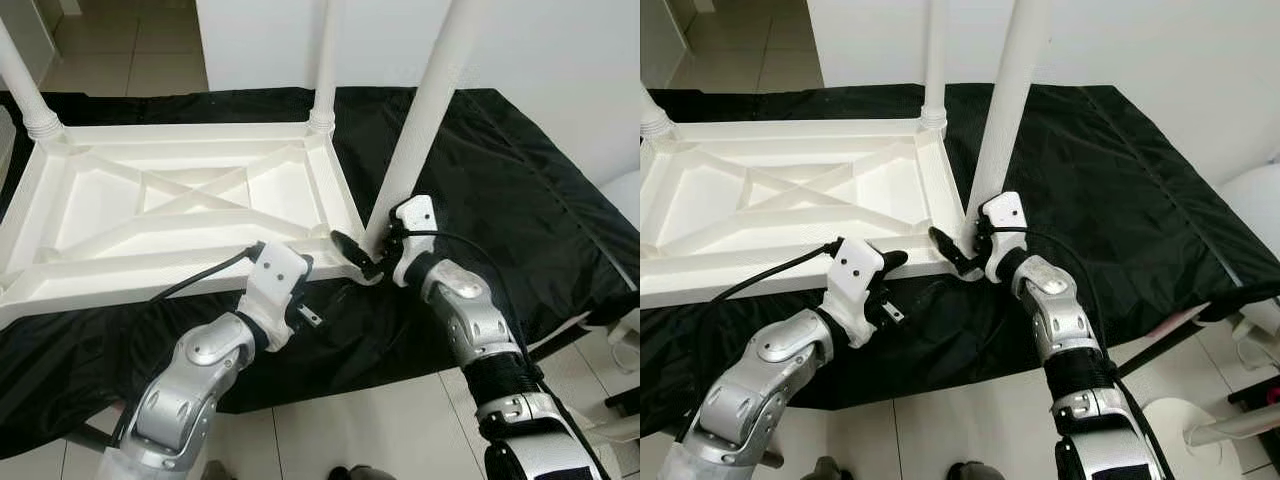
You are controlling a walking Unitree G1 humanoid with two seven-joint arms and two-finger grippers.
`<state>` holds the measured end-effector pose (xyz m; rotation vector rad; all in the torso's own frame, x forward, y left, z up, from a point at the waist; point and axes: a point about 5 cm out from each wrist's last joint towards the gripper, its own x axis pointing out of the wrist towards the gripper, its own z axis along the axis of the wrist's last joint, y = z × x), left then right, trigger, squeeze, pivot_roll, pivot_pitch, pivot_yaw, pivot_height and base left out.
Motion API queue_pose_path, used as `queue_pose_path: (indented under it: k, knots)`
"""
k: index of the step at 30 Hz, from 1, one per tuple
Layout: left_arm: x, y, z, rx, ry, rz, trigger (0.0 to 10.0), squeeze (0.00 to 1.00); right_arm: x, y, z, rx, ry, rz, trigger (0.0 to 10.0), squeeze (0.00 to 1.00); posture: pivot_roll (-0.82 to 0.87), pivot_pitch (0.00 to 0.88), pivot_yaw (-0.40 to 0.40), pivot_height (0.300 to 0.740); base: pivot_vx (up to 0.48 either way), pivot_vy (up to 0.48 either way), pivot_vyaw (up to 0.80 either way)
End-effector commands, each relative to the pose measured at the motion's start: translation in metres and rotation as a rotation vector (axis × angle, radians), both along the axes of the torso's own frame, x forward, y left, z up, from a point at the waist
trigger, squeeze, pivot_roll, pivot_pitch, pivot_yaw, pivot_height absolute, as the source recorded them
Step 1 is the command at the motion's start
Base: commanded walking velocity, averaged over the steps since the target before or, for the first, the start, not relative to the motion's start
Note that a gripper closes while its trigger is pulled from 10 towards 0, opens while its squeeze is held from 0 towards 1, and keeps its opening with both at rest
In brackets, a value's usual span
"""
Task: Building children table
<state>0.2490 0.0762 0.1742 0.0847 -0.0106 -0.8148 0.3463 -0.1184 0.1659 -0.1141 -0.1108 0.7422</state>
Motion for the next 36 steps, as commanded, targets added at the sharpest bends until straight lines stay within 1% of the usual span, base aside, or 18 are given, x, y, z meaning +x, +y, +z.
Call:
queue_pose_path:
  k: [1, 2, 3, 4, 5, 7, 10, 18, 19, 20, 22, 24, 26, 27, 29, 31, 34, 36]
  knots:
    - [0.001, -0.001, -0.001, 0.002, 0.007, 0.011, 10.0, 0.00, 0.003, 0.003, -0.001, -0.020, 0.000, 0.040, 10.0, 0.00, 0.01, 0.091, -0.052, 0.740, 0.000, 0.000, 0.00]
    - [0.001, -0.001, -0.001, 0.002, 0.007, 0.011, 10.0, 0.00, 0.003, 0.003, -0.001, -0.020, 0.000, 0.040, 10.0, 0.00, 0.01, 0.091, -0.052, 0.740, 0.000, 0.000, 0.00]
    - [0.001, 0.000, 0.000, 0.002, 0.005, 0.014, 10.0, 0.00, 0.006, 0.002, -0.002, -0.027, 0.011, 0.043, 0.6, 0.00, 0.01, 0.089, -0.056, 0.740, 0.000, 0.000, 0.00]
    - [0.001, 0.000, 0.000, 0.002, 0.005, 0.014, 10.0, 0.00, 0.006, 0.002, -0.002, -0.027, 0.011, 0.043, 0.6, 0.00, 0.01, 0.089, -0.056, 0.740, 0.000, 0.000, 0.00]
    - [0.001, 0.001, 0.000, 0.003, 0.002, 0.021, 10.0, 0.00, 0.009, -0.002, -0.004, -0.046, 0.030, 0.052, 0.0, 0.00, 0.02, 0.088, -0.060, 0.740, 0.000, 0.000, 0.00]
    - [0.001, 0.001, 0.000, 0.003, 0.002, 0.021, 10.0, 0.00, 0.009, -0.002, -0.004, -0.046, 0.030, 0.052, 0.0, 0.00, 0.02, 0.088, -0.060, 0.740, 0.000, 0.000, 0.00]
    - [-0.001, 0.001, 0.000, 0.002, 0.004, 0.026, 10.0, 0.00, 0.009, -0.007, -0.011, -0.061, 0.057, 0.067, 0.0, 0.00, 0.02, 0.087, -0.062, 0.740, 0.000, 0.000, 0.00]
    - [-0.002, -0.001, -0.001, 0.003, 0.005, 0.016, 10.0, 0.00, 0.009, -0.010, -0.016, -0.052, 0.078, 0.057, 0.0, 0.00, 0.02, 0.081, -0.059, 0.740, 0.000, 0.000, 0.00]
    - [-0.002, -0.001, -0.001, 0.004, 0.003, 0.014, 10.0, 0.00, 0.012, -0.009, -0.016, -0.017, 0.113, 0.013, 10.0, 0.00, 0.02, 0.077, -0.059, 0.740, 0.000, 0.000, 0.00]
    - [-0.002, -0.001, -0.001, 0.004, 0.003, 0.014, 10.0, 0.00, 0.012, -0.009, -0.016, -0.017, 0.113, 0.013, 10.0, 0.00, 0.02, 0.077, -0.059, 0.740, 0.000, 0.000, 0.00]
    - [-0.002, -0.001, -0.001, 0.007, 0.003, 0.013, 10.0, 0.00, 0.014, -0.008, -0.014, 0.004, 0.122, -0.042, 10.0, 0.00, 0.02, 0.072, -0.061, 0.740, 0.000, 0.000, 0.00]
    - [-0.002, -0.001, -0.001, 0.008, 0.003, 0.013, 10.0, 0.00, 0.015, -0.008, -0.013, 0.012, 0.119, -0.057, 10.0, 0.00, 0.02, 0.072, -0.061, 0.740, 0.000, 0.000, 0.00]
    - [-0.002, -0.001, -0.001, 0.008, 0.004, 0.013, 10.0, 0.00, 0.016, -0.006, -0.010, 0.036, 0.120, -0.136, 10.0, 0.00, 0.02, 0.072, -0.061, 0.740, 0.000, 0.000, 0.00]
    - [-0.002, -0.001, -0.001, 0.008, 0.004, 0.013, 10.0, 0.00, 0.016, -0.006, -0.010, 0.036, 0.120, -0.136, 10.0, 0.00, 0.02, 0.072, -0.061, 0.740, 0.000, 0.000, 0.00]
    - [-0.003, -0.002, -0.002, 0.009, 0.004, 0.012, 10.0, 0.00, 0.016, -0.005, -0.011, 0.079, 0.149, -0.247, 10.0, 0.00, 0.03, 0.067, -0.065, 0.740, 0.000, 0.000, 0.00]
    - [-0.003, -0.002, -0.002, 0.008, 0.005, 0.012, 10.0, 0.00, 0.015, -0.004, -0.011, 0.104, 0.164, -0.311, 10.0, 0.00, 0.03, 0.067, -0.065, 0.740, 0.000, 0.000, 0.00]
    - [-0.003, -0.002, -0.003, 0.008, 0.006, 0.011, 10.0, 0.00, 0.013, -0.002, -0.010, 0.094, 0.145, -0.347, 10.0, 0.00, 0.02, 0.066, -0.067, 0.740, 0.000, 0.000, 0.00]
    - [-0.004, -0.002, -0.003, 0.011, 0.003, 0.010, 10.0, 0.00, 0.008, 0.000, -0.013, 0.144, 0.168, -0.510, 10.0, 0.00, 0.03, 0.063, -0.071, 0.740, 0.000, 0.000, 0.00]
